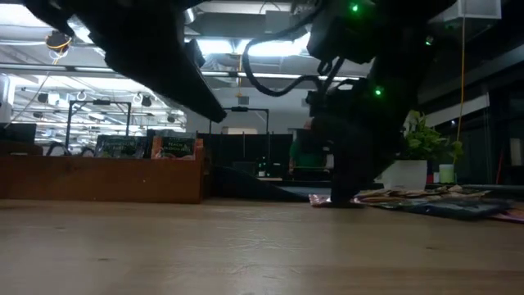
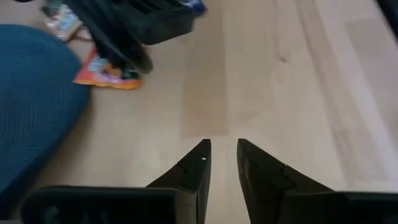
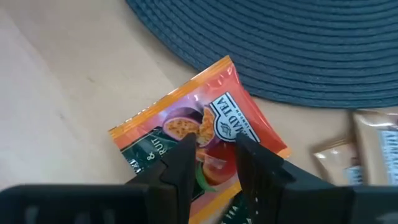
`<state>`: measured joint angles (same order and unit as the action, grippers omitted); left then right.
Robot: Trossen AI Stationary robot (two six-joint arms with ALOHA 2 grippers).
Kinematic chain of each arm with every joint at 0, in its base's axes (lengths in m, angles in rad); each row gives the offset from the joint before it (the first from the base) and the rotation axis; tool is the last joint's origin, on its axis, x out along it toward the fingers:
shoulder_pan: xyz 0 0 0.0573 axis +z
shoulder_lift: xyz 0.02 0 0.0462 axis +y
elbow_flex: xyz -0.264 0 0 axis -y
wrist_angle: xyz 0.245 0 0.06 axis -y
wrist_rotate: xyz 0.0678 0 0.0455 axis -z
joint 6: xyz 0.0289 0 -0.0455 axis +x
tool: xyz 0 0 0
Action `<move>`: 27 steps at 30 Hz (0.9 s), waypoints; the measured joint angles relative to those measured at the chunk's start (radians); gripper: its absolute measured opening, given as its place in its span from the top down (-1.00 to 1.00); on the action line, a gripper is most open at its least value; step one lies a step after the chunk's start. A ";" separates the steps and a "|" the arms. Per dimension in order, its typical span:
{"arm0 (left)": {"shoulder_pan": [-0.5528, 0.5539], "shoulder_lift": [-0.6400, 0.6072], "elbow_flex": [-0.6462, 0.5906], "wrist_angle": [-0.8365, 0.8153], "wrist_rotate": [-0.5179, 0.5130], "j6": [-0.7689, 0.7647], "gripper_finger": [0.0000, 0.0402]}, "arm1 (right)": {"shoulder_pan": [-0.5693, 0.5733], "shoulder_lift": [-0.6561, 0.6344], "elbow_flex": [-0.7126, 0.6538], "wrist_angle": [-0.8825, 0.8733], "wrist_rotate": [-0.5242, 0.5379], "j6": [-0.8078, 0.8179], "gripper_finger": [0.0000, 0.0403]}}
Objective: Pick & Place Tea
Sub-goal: Put the orange tea bag into the right section of the wooden organizer
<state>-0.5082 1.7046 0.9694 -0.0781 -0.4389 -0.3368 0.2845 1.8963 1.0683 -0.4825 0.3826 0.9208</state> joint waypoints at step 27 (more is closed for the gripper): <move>0.056 0.001 -0.003 0.038 0.040 -0.072 0.61 | 0.067 -0.003 0.057 0.231 -0.207 -0.171 0.50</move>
<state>-0.4526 1.7056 0.9665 -0.0404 -0.3992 -0.4091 0.3515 1.8935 1.1255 -0.2513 0.1751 0.7496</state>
